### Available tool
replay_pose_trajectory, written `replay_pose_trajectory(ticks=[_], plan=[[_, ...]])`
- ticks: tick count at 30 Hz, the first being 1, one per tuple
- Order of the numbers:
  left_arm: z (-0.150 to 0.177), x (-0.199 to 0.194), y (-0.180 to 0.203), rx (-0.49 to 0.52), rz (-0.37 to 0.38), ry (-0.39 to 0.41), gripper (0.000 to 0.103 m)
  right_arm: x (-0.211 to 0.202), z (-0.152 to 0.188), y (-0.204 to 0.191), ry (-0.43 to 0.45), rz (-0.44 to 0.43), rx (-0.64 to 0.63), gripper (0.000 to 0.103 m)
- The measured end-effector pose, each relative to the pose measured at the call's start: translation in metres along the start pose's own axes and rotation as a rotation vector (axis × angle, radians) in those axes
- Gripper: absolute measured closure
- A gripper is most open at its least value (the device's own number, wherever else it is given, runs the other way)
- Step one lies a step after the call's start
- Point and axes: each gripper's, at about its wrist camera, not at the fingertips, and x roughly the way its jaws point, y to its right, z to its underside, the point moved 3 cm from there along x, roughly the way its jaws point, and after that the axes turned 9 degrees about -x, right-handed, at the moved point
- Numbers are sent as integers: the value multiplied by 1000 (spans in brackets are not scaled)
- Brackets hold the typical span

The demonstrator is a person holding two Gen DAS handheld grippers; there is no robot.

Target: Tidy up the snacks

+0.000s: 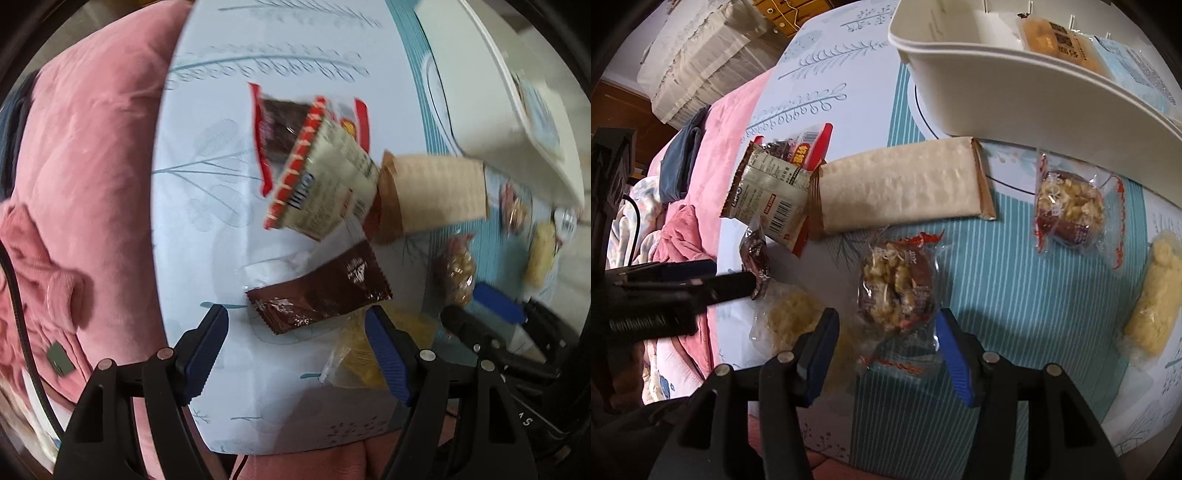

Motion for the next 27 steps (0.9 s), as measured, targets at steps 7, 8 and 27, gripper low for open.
replay_pose_trajectory(ticks=[7, 8, 27], plan=[[-5, 12, 10, 78, -33, 22, 28, 10, -2, -4, -11, 52, 6, 48], [-6, 13, 10, 84, -30, 28, 28, 11, -2, -5, -10, 58, 7, 48], [-7, 15, 19, 128, 51, 46, 69, 13, -6, -5, -1, 109, -8, 57]])
